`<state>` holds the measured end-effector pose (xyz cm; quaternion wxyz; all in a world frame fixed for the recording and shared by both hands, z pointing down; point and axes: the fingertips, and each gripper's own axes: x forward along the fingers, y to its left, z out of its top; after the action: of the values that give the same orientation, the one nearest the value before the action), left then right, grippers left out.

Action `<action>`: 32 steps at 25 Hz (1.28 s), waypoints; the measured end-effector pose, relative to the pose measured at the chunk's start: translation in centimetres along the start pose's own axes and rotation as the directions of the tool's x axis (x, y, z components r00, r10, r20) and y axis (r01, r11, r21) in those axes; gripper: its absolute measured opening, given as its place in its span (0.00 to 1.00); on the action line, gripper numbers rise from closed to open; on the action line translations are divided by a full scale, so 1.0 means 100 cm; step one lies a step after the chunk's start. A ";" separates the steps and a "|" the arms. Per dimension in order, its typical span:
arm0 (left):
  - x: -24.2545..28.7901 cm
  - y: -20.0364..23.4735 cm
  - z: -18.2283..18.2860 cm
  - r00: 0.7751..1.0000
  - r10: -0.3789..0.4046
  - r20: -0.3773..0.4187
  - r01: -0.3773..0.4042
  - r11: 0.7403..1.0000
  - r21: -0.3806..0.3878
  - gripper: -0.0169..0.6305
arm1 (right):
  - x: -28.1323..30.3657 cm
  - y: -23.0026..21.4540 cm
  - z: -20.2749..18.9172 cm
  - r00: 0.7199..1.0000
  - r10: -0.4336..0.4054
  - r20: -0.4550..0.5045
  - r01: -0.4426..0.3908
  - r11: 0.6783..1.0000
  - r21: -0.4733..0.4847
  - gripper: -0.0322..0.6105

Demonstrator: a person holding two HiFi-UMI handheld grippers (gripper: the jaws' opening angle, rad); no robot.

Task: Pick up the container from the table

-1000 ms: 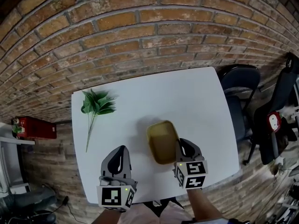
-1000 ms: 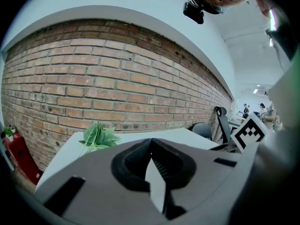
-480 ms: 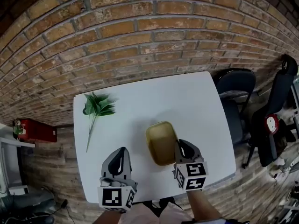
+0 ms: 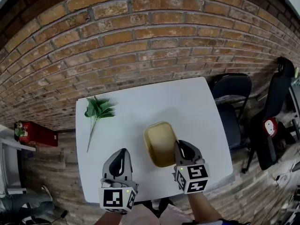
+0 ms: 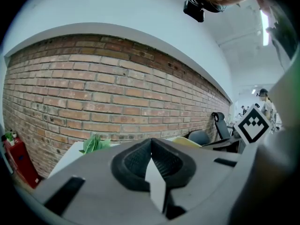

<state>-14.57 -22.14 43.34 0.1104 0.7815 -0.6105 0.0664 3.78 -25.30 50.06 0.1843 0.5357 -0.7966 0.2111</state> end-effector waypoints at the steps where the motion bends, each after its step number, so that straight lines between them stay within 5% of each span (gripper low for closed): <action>1: -0.002 -0.002 0.002 1.000 0.002 0.005 -0.002 1.000 0.001 0.04 | -0.003 0.001 0.002 1.000 0.003 0.007 -0.003 1.000 -0.002 0.09; 32: -0.070 -0.065 0.075 0.976 0.080 0.200 -0.092 0.994 0.053 0.04 | -0.121 0.006 0.076 0.960 0.115 0.254 -0.087 0.989 -0.119 0.09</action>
<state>-10.25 -16.00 33.81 0.0219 0.7601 -0.6494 0.0119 7.02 -19.77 37.26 0.0956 0.5068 -0.8502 0.1052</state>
